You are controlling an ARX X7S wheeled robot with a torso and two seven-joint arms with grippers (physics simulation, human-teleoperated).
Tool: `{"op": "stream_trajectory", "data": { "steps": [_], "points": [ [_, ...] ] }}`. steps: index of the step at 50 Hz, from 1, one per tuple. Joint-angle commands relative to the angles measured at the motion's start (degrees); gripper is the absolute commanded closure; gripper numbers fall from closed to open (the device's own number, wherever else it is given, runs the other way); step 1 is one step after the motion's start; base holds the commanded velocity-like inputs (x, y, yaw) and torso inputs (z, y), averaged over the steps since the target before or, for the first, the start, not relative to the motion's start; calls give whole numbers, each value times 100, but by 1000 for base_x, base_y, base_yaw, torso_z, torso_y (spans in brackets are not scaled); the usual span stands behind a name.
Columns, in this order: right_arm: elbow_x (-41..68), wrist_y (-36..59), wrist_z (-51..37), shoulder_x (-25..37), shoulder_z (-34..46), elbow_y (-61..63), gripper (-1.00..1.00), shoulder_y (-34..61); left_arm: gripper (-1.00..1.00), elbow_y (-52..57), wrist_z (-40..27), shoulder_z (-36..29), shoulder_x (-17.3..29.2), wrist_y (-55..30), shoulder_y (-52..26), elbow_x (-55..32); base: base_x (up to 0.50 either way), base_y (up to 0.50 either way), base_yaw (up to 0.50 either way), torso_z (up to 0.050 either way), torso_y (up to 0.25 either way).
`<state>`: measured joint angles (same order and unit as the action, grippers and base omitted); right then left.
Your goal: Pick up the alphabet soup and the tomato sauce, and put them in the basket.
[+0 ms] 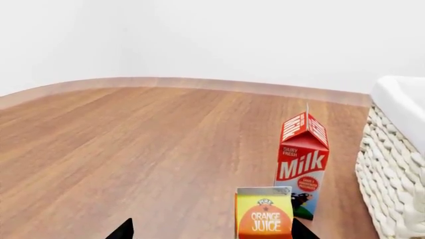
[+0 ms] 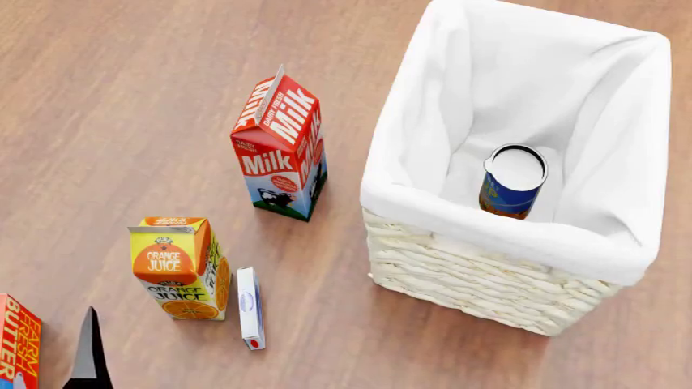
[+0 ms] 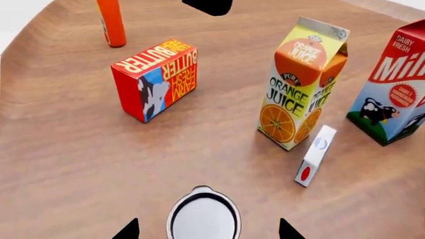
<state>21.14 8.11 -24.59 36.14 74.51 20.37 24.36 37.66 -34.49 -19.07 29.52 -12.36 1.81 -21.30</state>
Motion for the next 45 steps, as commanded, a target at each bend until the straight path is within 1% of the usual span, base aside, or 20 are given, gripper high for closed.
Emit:
{"op": "stream_trajectory", "data": {
  "steps": [1, 9, 27, 45],
  "points": [
    [-473, 270, -14, -245, 34, -111, -100, 4, -100, -36, 323, 181, -135, 60, 3, -207, 0, 0, 0, 0, 0],
    [-530, 404, -66, -313, 29, -70, -100, 66, -100, -12, 313, 205, -114, 66, 14, -240, 0, 0, 0, 0, 0],
    [-168, -225, 246, -653, -155, -1126, -100, -37, -100, 38, 280, 228, -83, 52, 1, -277, 0, 0, 0, 0, 0],
    [-147, -218, 340, -836, -141, -1340, -100, 15, -100, 96, 245, 249, -52, 48, 15, -313, 0, 0, 0, 0, 0]
  ]
}}
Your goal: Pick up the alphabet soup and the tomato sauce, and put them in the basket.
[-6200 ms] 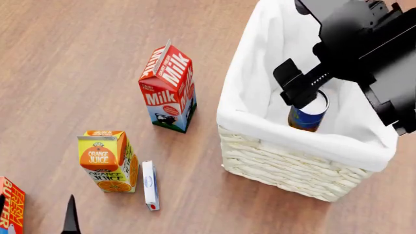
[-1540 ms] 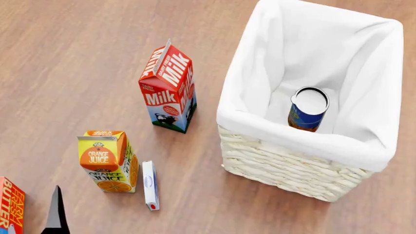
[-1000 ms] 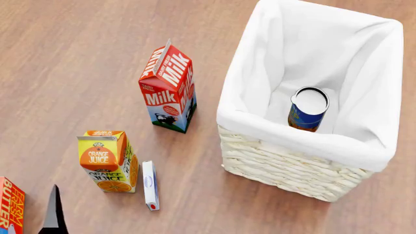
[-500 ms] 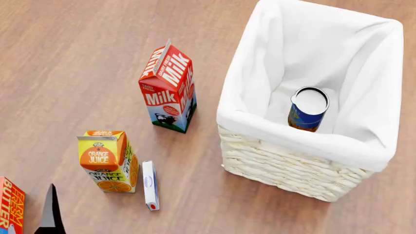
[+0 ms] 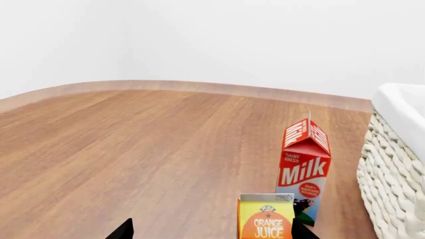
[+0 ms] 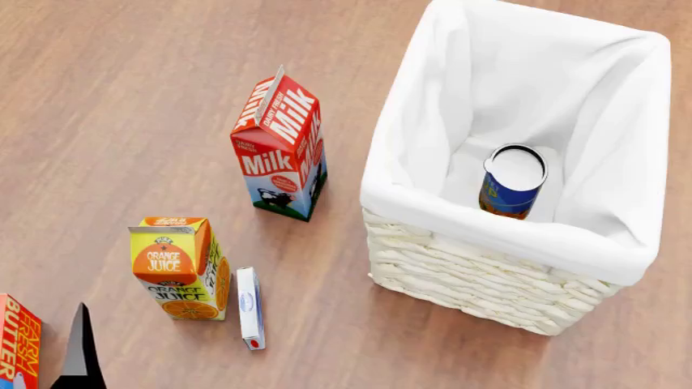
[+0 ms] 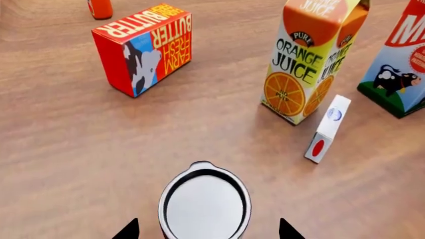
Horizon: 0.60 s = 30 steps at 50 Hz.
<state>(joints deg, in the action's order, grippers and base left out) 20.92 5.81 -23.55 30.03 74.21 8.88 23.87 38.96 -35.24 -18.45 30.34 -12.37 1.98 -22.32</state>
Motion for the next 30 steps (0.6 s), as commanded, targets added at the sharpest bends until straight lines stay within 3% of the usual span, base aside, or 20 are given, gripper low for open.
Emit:
{"op": "stream_trajectory", "data": {
  "steps": [1, 28, 29, 30],
  "points": [
    [-122, 30, 233, -223, -112, -174, -100, 71, -100, -21, 317, 191, -130, 42, -4, -220, 0, 0, 0, 0, 0],
    [-31, -30, 442, -523, -145, -771, -100, 166, -100, -37, 304, 210, -105, 79, -12, -264, 0, 0, 0, 0, 0],
    [-37, -28, 429, -527, -148, -766, 100, 166, -100, -10, 290, 215, -98, 62, -5, -273, 0, 0, 0, 0, 0],
    [-35, -27, 424, -526, -150, -757, 100, 164, -100, -23, 297, 211, -100, 80, -1, -263, 0, 0, 0, 0, 0]
  ]
}}
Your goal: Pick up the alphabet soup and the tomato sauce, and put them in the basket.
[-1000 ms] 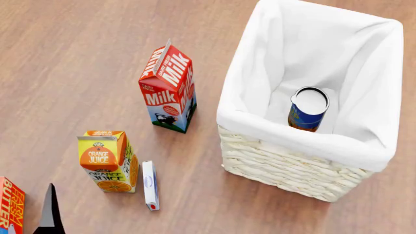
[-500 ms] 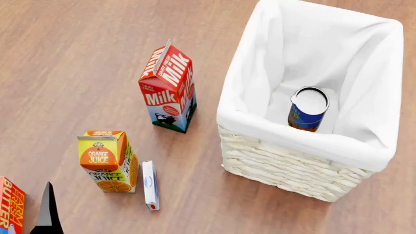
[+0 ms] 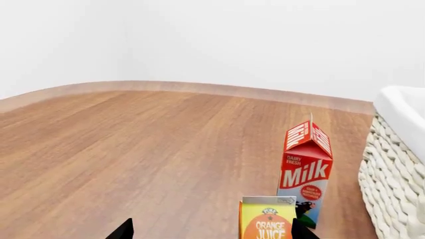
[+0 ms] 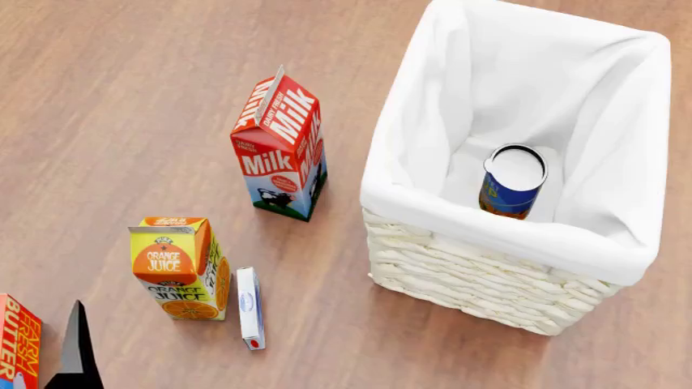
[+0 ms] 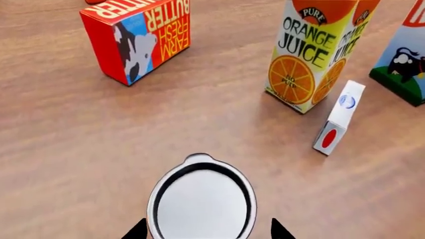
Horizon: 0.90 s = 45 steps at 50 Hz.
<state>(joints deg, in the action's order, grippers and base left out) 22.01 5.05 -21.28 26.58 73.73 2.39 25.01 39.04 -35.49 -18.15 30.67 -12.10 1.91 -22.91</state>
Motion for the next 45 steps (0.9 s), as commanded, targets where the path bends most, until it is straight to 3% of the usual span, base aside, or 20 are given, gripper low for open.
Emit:
{"op": "stream_trajectory", "data": {
  "steps": [1, 17, 27, 45],
  "points": [
    [-143, 48, 196, -179, -104, -102, 100, 48, -100, -41, 325, 178, -135, 62, 6, -200, 0, 0, 0, 0, 0],
    [-108, 42, 138, -93, -159, 9, 100, 18, -100, -208, 378, 115, -174, 221, 42, -108, 0, 0, 0, 0, 0],
    [-29, 501, -290, 601, -332, 1176, 100, 31, -100, -63, 309, 143, -118, 54, -12, -201, 0, 0, 0, 0, 0],
    [95, 132, -1273, 1861, -805, 2338, 100, -640, -100, -70, 285, 87, -124, 45, -28, -154, 0, 0, 0, 0, 0]
  ]
}}
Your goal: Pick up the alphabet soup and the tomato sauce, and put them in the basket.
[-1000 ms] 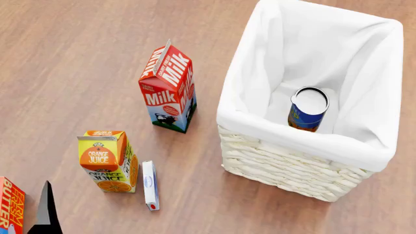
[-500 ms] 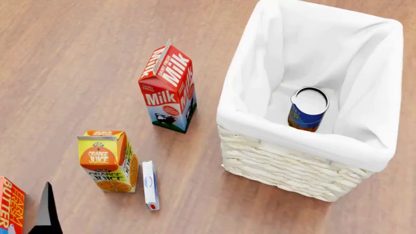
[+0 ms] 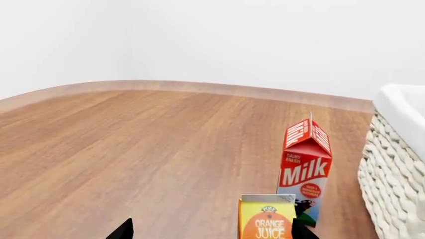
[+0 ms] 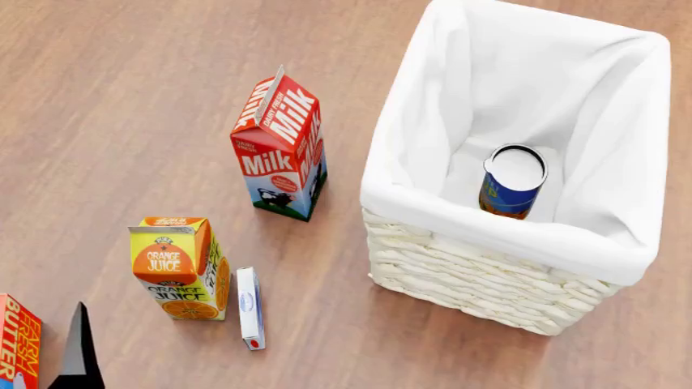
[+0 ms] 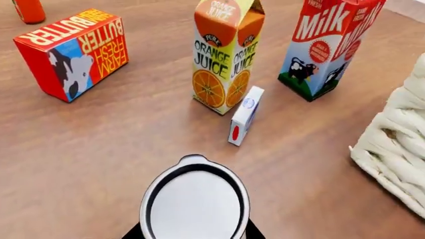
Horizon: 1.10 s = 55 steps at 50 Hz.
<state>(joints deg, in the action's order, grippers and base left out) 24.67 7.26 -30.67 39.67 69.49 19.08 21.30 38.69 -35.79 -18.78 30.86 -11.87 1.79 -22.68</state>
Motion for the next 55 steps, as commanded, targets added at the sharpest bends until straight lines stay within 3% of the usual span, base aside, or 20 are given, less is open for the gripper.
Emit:
{"op": "stream_trajectory", "data": {
  "steps": [1, 14, 55],
  "points": [
    [-162, -119, -363, 604, -405, 682, 100, -294, -100, -33, 316, 153, -142, 23, -17, -186, 0, 0, 0, 0, 0],
    [98, -646, -914, 1329, -852, 1039, 100, -637, -100, -96, 328, 116, -150, 64, -14, -154, 0, 0, 0, 0, 0],
    [985, -1907, -2585, 4410, -2037, 2980, 100, -988, -100, -170, 320, 8, -155, 76, -44, -91, 0, 0, 0, 0, 0]
  ]
}}
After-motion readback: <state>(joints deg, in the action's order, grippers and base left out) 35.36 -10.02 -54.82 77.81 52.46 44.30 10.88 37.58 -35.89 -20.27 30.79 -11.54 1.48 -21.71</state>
